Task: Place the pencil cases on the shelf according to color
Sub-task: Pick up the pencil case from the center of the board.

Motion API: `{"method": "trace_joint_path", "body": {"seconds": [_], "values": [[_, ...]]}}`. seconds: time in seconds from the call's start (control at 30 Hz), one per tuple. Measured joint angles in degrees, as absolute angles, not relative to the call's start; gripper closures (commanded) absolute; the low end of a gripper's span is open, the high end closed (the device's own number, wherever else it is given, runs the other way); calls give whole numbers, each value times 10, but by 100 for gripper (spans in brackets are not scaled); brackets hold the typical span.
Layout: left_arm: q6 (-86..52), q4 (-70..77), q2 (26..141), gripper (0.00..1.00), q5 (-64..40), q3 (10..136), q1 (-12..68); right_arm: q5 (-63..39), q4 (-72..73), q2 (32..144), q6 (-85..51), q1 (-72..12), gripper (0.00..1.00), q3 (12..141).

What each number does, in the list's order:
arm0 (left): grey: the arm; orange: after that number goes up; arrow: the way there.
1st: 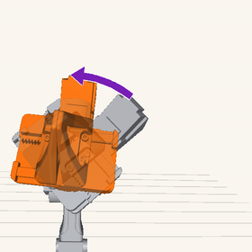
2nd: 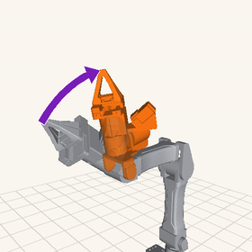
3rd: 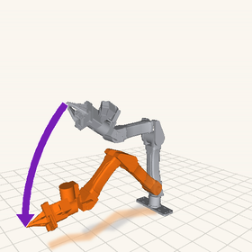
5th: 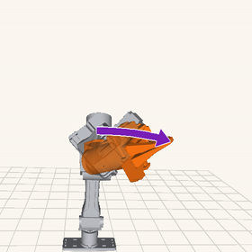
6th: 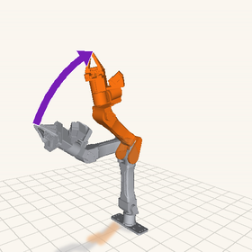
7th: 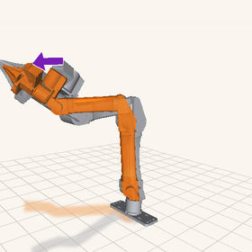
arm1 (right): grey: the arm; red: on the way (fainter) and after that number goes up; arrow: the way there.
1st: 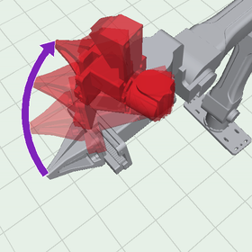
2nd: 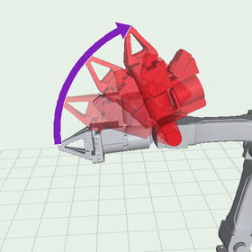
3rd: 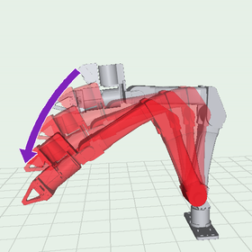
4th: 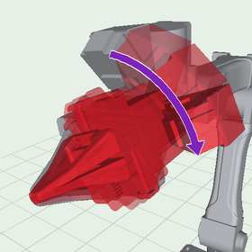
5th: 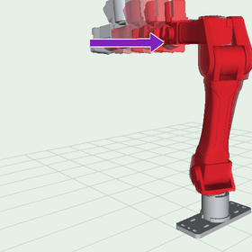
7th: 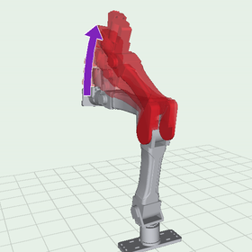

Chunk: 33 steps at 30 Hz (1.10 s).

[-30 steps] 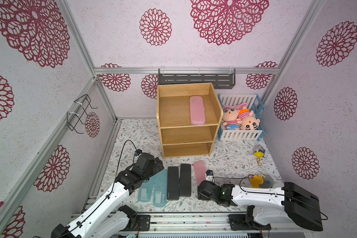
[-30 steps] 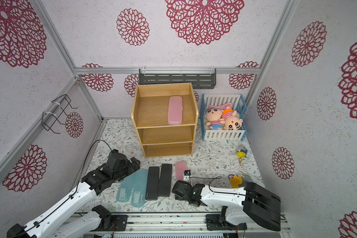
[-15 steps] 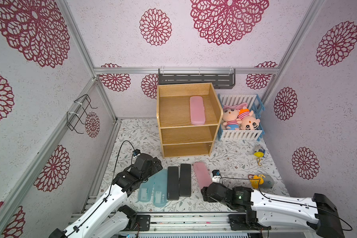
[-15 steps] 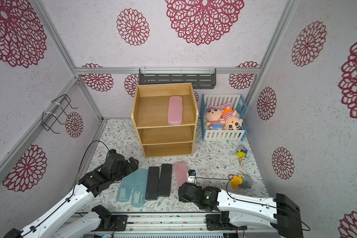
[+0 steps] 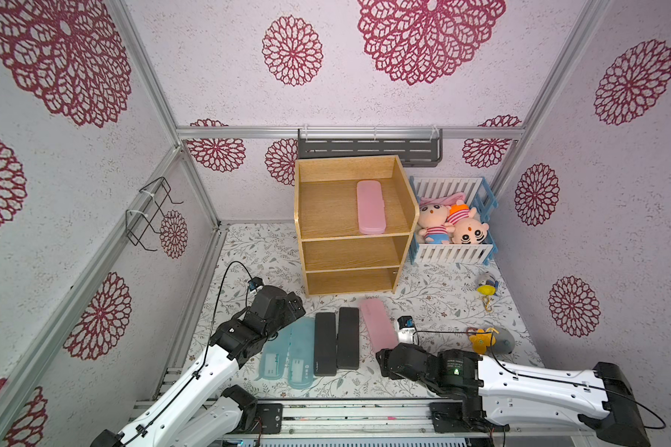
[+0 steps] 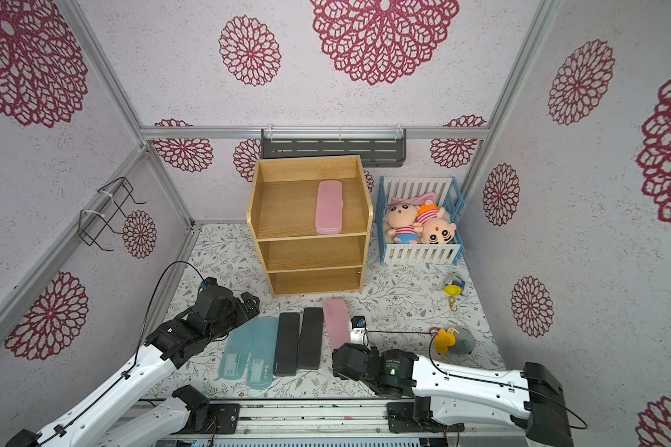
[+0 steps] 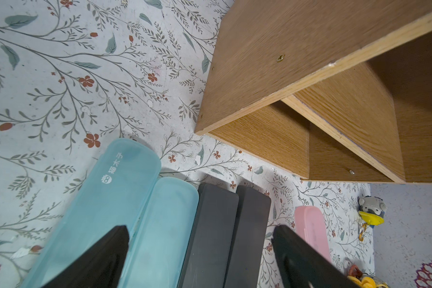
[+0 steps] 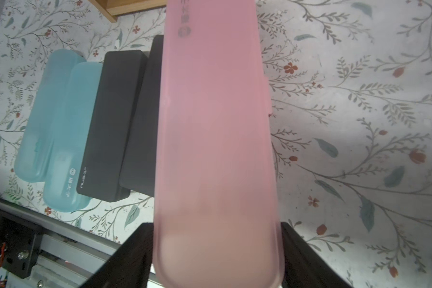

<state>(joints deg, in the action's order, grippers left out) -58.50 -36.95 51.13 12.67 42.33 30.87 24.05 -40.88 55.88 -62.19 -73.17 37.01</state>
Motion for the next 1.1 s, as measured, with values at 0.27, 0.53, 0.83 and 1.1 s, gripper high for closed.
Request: {"method": "trace_joint_path", "body": {"seconds": [0.27,0.53,0.83,1.1], "values": [[-585,-361,526,3,126,421,309,240,-390,594,-636,-731,21,303],[-587,-346,529,3,123,398,309,230,-348,658,-641,-731,1,287],[-587,-341,530,3,123,386,309,210,-321,692,-635,-720,1,285],[-587,-332,539,3,125,384,309,240,-301,738,-621,-720,15,295]]}}
